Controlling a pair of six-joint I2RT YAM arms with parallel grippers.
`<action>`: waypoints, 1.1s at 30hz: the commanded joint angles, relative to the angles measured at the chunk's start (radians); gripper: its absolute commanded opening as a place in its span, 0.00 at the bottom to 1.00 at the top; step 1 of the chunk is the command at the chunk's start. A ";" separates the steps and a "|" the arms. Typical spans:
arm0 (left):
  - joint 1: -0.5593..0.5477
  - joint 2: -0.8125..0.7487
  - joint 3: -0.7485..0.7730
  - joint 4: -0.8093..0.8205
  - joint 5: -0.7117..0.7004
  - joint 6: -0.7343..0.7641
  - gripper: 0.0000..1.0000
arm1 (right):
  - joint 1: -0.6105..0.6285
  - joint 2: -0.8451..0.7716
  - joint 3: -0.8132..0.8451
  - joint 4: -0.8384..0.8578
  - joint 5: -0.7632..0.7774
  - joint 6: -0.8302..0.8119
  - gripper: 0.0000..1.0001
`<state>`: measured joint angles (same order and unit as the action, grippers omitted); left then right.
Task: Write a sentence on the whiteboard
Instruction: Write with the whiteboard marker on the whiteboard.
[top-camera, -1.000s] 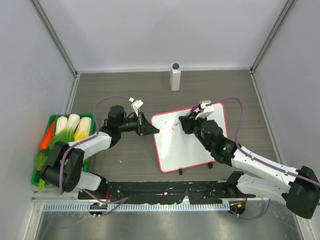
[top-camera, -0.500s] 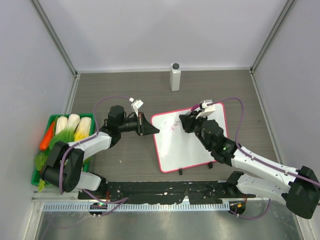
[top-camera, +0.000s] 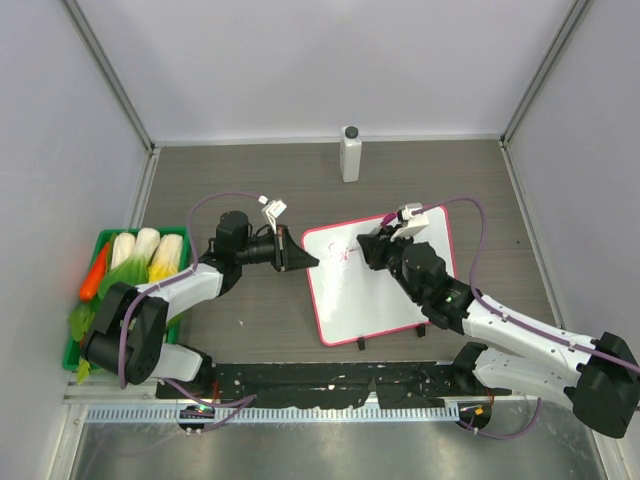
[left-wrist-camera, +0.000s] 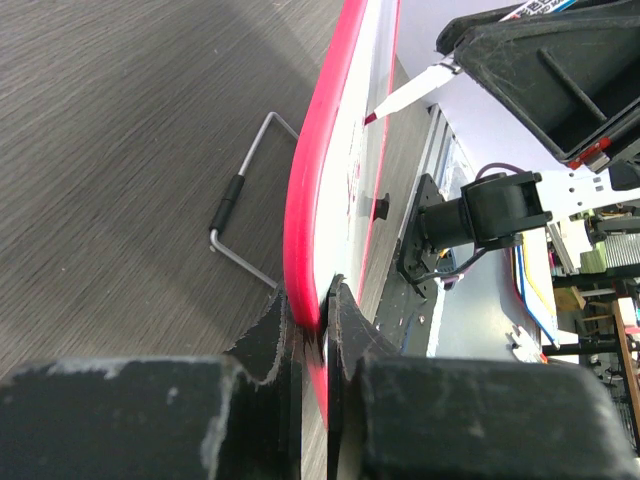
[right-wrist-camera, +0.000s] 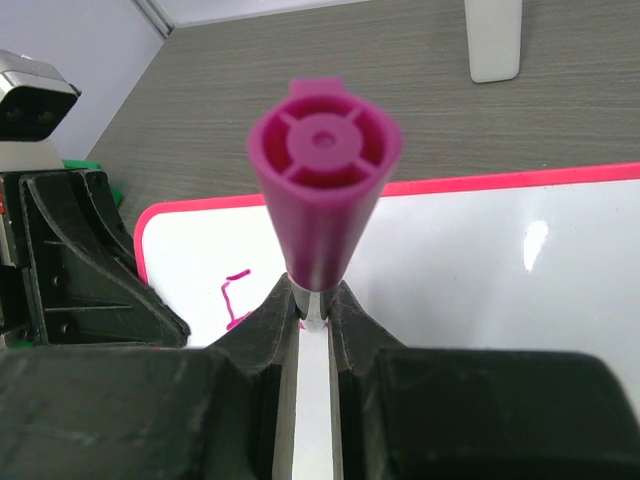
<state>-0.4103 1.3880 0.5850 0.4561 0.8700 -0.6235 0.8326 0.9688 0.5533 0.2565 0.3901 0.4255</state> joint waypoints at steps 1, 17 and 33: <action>-0.024 0.009 -0.010 -0.076 -0.078 0.165 0.00 | -0.001 -0.016 -0.029 -0.046 0.000 0.019 0.01; -0.025 0.011 -0.011 -0.076 -0.078 0.165 0.00 | -0.001 -0.036 -0.036 -0.071 0.004 0.013 0.01; -0.025 0.014 -0.008 -0.079 -0.078 0.168 0.00 | -0.003 -0.007 0.011 -0.095 0.046 -0.004 0.01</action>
<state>-0.4103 1.3880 0.5850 0.4519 0.8650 -0.6239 0.8337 0.9401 0.5259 0.2218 0.3721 0.4507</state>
